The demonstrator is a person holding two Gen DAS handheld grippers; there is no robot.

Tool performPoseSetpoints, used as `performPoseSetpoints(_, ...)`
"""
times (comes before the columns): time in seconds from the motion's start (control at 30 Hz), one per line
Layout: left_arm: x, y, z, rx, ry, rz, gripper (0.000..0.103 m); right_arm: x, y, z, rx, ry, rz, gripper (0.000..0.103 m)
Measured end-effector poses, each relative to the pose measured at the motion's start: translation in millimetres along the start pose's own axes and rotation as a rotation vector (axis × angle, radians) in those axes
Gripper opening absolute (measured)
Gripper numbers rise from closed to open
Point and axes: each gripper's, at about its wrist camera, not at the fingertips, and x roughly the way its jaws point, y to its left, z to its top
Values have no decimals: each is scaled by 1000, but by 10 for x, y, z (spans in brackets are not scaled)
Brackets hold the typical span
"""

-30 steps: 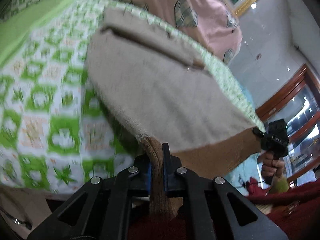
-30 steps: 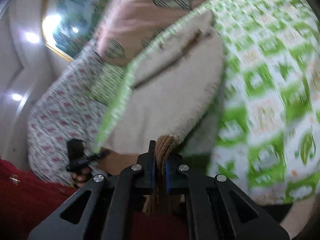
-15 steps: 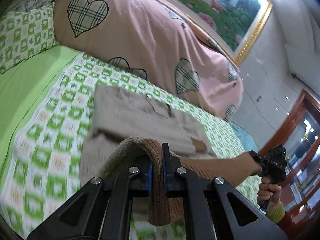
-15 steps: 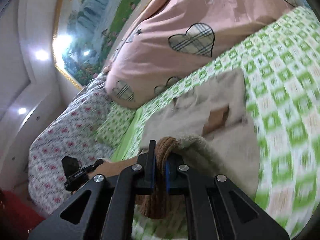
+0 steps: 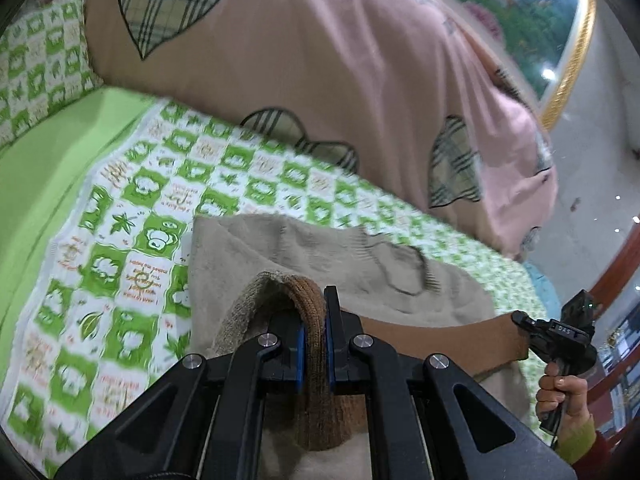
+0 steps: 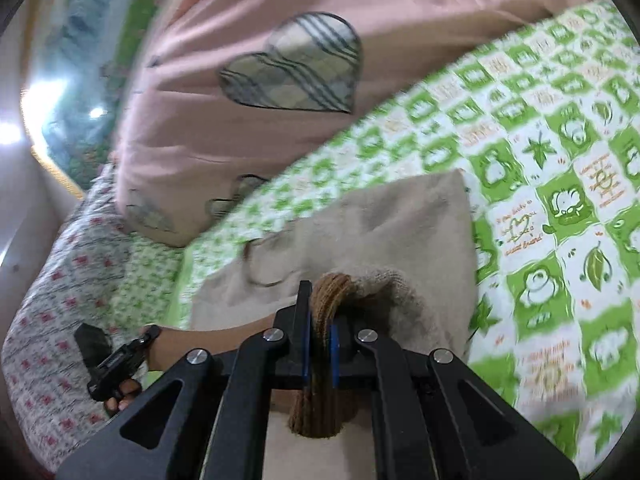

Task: Fold small clothes
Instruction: 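Grasp the brown ribbed hem with both grippers and lift it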

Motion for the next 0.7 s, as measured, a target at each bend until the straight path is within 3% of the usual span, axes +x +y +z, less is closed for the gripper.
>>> performPoseSetpoints(0.17, 353, 117, -71, 11, 57, 60, 10, 202, -201, 10, 41, 38, -85, 10)
performPoseSetpoints(0.23, 285, 119, -153, 7, 60, 47, 22, 152, -200, -12, 48, 43, -98, 19)
performPoseSetpoints(0.3, 139, 81, -260, 10, 64, 27, 34, -25, -150, -48, 34, 8, -128, 36)
performPoseSetpoints(0.37, -50, -9, -415, 21, 79, -8, 36, -252, -14, -118, -36, -51, -192, 37)
performPoseSetpoints(0.43, -154, -144, -591, 38, 107, -37, 40, -354, 162, -229, -126, -71, -204, 37)
performPoseSetpoints(0.6, 53, -643, -953, 132, 238, -112, 41, 66, 691, -737, -410, 218, -61, 37)
performPoseSetpoints(0.7, 280, -781, -950, 174, 280, -79, 41, 389, 774, -838, -509, 321, -95, 37)
